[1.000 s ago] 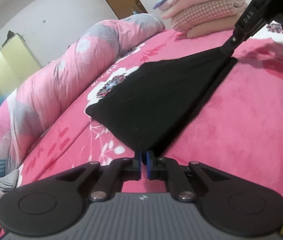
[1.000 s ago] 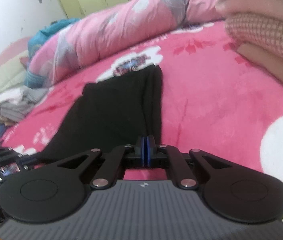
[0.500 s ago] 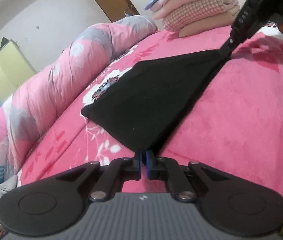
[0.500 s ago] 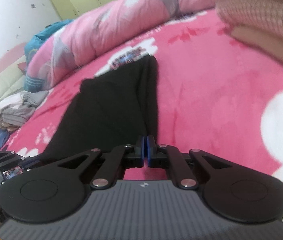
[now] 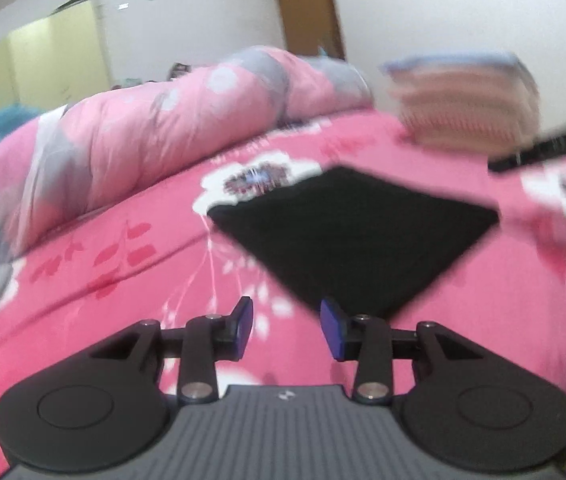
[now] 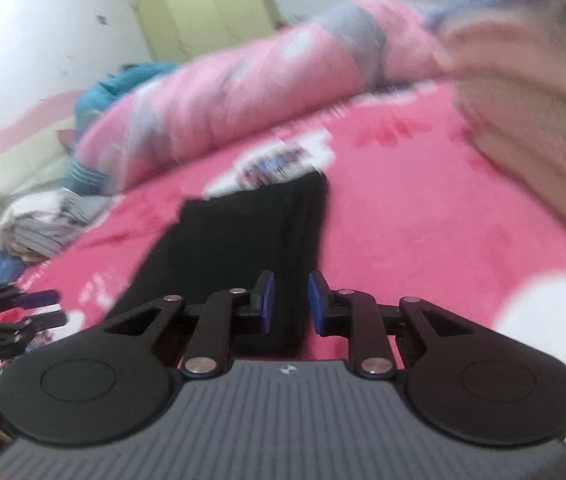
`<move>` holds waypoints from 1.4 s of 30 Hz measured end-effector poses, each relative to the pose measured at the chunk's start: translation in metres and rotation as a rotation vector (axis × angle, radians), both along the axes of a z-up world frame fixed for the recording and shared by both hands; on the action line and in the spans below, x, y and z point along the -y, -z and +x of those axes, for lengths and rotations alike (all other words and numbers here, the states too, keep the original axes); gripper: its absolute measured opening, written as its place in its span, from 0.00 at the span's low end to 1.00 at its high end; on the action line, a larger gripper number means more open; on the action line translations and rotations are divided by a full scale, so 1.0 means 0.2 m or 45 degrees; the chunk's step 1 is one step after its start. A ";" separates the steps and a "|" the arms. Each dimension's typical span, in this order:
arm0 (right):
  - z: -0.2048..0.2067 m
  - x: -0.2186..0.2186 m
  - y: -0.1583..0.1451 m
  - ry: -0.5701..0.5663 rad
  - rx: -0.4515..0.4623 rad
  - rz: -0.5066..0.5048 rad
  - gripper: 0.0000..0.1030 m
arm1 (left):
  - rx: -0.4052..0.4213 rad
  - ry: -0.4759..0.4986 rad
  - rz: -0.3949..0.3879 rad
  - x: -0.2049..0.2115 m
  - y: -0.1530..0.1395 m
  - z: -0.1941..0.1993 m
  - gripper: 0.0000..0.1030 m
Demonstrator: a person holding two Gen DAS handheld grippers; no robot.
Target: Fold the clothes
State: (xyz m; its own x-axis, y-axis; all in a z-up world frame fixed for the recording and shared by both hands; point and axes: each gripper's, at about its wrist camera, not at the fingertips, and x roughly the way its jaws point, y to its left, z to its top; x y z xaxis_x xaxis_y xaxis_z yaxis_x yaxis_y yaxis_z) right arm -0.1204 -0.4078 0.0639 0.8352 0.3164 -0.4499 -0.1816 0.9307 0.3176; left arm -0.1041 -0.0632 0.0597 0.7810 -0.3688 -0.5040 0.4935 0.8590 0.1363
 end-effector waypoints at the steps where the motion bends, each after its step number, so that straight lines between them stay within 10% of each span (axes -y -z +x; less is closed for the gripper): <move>1: 0.03 -0.03 -0.02 -0.032 0.024 -0.017 0.18 | -0.008 -0.003 -0.037 0.03 -0.01 0.05 0.38; 8: 0.26 -0.20 0.13 -0.202 -0.103 -0.292 0.11 | -0.170 0.073 -0.163 0.29 0.13 0.31 0.38; 20: 0.67 -0.08 -0.03 -0.207 -0.096 -0.094 0.28 | -0.253 0.111 -0.284 0.25 0.27 0.38 0.45; 36: 1.19 -0.05 0.15 -0.188 -0.299 0.135 0.30 | -0.272 0.131 -0.370 0.21 0.29 0.39 0.50; 42: 1.18 -0.08 0.11 -0.169 -0.179 0.050 0.03 | -0.266 0.130 -0.368 0.22 0.30 0.38 0.50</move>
